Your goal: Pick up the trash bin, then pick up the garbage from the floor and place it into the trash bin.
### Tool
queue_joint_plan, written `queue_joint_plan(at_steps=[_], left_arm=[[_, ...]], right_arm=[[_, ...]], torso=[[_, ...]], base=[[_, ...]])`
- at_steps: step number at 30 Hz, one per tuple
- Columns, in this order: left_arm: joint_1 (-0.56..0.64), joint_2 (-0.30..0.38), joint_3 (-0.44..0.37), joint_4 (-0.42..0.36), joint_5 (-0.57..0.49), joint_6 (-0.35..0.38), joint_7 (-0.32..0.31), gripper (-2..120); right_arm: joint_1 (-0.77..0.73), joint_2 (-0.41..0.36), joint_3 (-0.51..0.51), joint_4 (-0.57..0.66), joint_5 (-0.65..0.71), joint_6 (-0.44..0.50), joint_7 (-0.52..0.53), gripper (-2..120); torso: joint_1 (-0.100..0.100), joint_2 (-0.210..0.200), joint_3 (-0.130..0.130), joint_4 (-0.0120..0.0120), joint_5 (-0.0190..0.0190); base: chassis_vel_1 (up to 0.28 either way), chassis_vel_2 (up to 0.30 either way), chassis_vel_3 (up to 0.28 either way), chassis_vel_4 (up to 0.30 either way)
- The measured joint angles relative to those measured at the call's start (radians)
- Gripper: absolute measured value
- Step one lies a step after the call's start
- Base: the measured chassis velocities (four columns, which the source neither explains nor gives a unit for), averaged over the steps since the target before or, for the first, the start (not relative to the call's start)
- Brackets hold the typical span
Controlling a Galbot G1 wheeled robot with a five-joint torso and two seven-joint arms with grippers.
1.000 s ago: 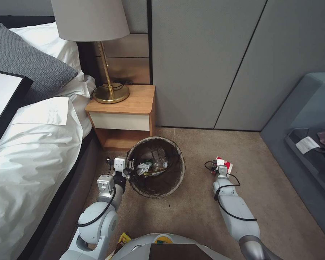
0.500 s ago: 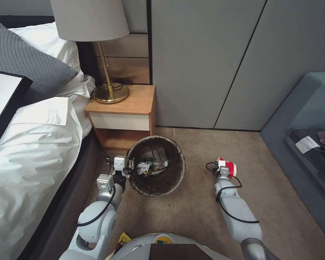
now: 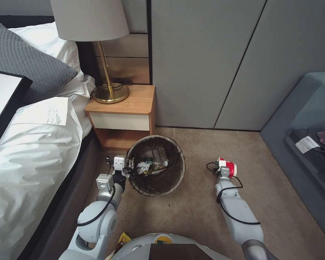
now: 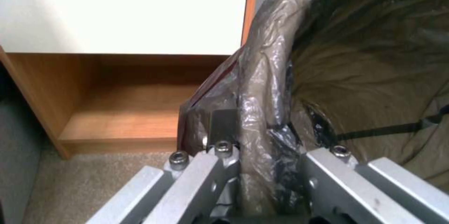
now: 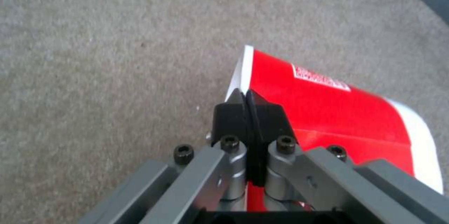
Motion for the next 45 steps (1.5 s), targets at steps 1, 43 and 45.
queue_joint_plan(at_steps=[1, 43, 45], left_arm=[[0.000, 0.000, 0.000, 0.000, 0.000, 0.000, 0.000, 0], [0.003, -0.005, 0.029, 0.027, -0.007, 0.011, -0.003, 0], [0.002, -0.006, 0.031, 0.029, -0.007, 0.011, -0.003, 0]], right_arm=[[-0.005, -0.001, 0.000, 0.014, 0.000, 0.002, 0.002, 0], [-0.342, -0.040, -0.077, 1.013, 0.317, 0.530, -0.519, 0], [-0.357, -0.048, -0.087, 1.043, 0.336, 0.521, -0.550, 0]], torso=[[0.000, 0.000, 0.000, 0.0000, -0.0001], [0.000, 0.000, 0.000, 0.0000, -0.0002], [0.000, 0.000, 0.000, -0.0001, -0.0001]], base=[[0.000, 0.000, 0.000, 0.000], [0.000, 0.000, 0.000, 0.000], [0.000, 0.000, 0.000, 0.000]])
